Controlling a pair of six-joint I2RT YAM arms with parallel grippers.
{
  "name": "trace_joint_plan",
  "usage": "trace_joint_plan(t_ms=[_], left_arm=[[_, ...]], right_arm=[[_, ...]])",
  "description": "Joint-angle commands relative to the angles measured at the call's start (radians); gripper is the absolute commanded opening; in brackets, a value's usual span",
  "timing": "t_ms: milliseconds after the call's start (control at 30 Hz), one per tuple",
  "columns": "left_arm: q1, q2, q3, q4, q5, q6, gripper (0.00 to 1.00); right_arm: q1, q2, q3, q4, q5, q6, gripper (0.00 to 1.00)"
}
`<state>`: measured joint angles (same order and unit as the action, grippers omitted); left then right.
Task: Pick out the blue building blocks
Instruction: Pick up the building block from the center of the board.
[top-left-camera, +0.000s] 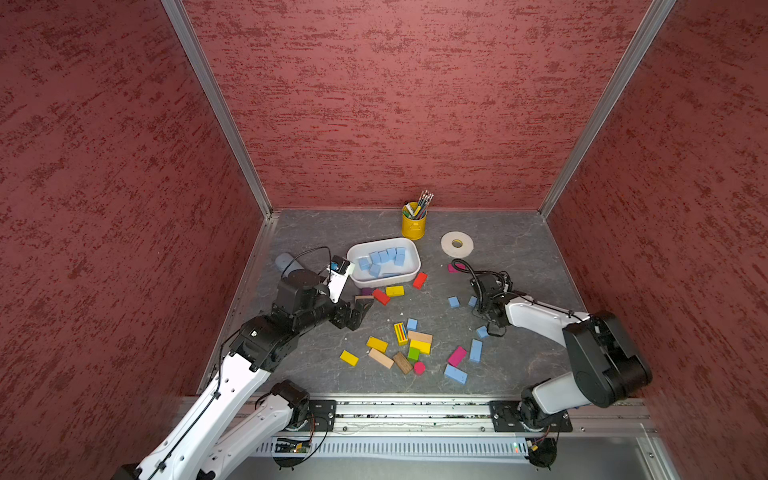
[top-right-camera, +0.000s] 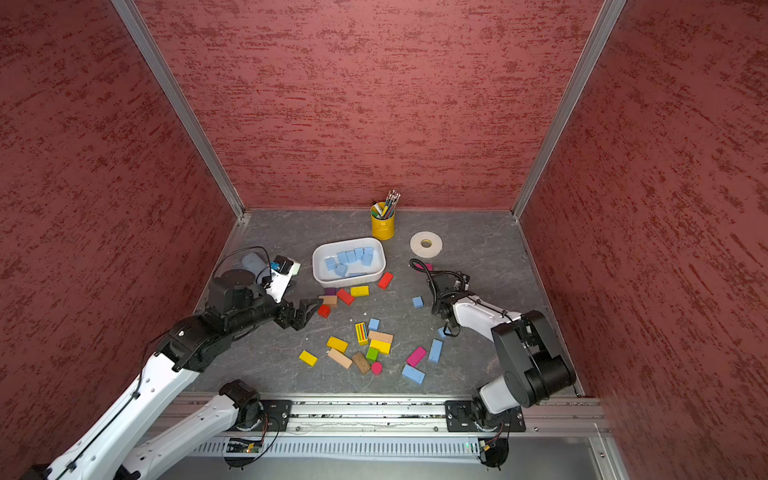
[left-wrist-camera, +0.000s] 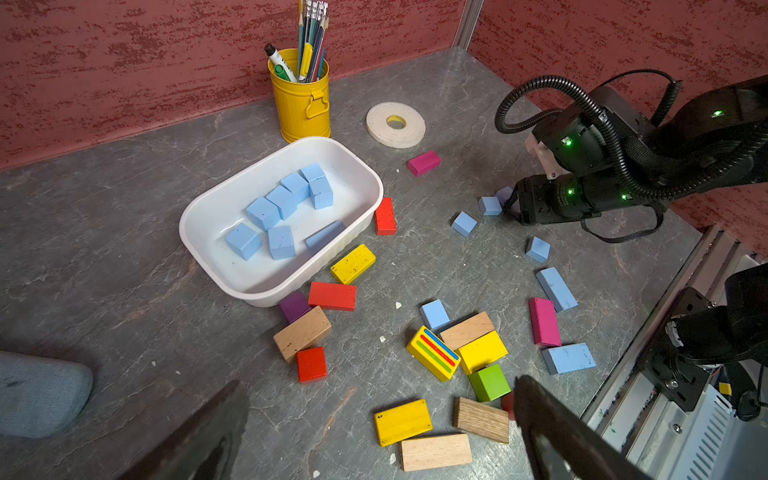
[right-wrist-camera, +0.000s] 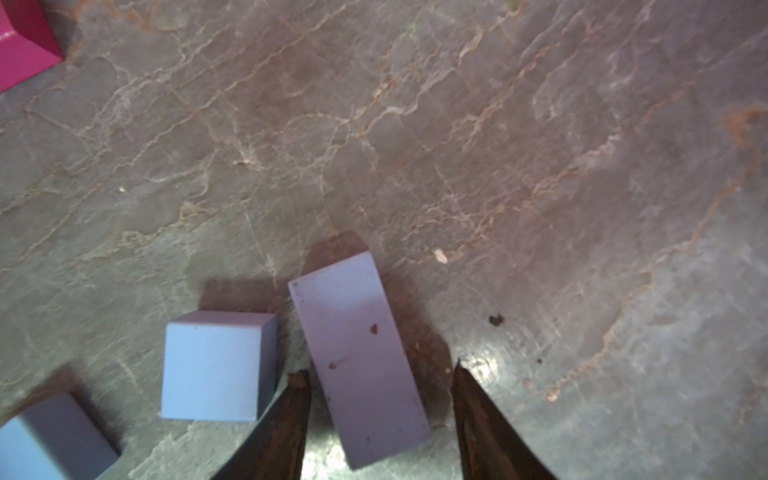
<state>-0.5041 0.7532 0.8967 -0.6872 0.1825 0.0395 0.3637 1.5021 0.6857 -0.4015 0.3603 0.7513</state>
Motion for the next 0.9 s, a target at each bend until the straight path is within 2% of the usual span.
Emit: trace_joint_plan(t_ms=[0, 867], left_arm=[[0.006, -0.008, -0.008, 0.018, 0.013, 0.010, 1.00], [0.006, -0.009, -0.008, 0.018, 0.013, 0.010, 1.00]], right_arm=[[-0.008, 0.009, -0.006, 0.024, 0.017, 0.014, 0.52], [-0.009, -0.001, 0.011, 0.015, 0.003, 0.031, 0.25]])
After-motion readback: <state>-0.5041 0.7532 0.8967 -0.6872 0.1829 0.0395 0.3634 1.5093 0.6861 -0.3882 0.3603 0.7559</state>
